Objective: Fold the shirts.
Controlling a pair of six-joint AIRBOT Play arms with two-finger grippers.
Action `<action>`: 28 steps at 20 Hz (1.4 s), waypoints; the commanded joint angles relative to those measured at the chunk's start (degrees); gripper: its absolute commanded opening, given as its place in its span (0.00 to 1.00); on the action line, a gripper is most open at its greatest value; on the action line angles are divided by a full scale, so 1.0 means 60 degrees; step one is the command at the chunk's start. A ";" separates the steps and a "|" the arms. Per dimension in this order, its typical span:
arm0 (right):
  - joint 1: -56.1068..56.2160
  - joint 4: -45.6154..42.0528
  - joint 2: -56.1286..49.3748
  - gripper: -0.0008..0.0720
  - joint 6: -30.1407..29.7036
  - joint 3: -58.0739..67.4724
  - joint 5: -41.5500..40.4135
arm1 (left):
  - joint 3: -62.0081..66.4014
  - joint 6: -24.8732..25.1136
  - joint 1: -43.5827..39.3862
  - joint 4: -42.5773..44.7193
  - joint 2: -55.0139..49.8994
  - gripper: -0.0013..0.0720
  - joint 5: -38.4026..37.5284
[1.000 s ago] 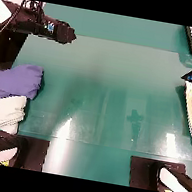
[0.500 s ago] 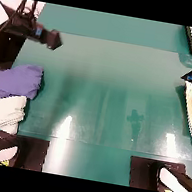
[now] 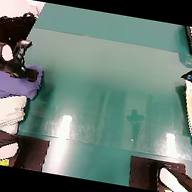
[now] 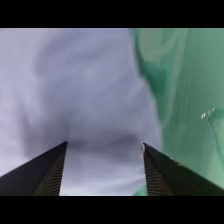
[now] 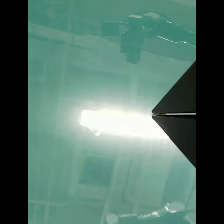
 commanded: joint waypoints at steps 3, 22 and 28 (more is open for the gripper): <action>0.0007 0.0004 0.0007 0.03 0.0007 -0.0004 -0.0186 | -0.0539 -0.0277 0.0219 -0.0022 0.0131 0.06 -0.0011; 0.0222 0.0324 0.0007 0.03 0.0004 0.3486 -0.0681 | 0.7493 -0.1053 -0.6710 -0.0346 0.1406 0.04 -0.1734; 0.0226 0.0328 0.0007 0.03 0.0007 0.3512 -0.0226 | 0.7493 0.0419 -0.9504 -0.1694 -0.1880 0.74 -0.1060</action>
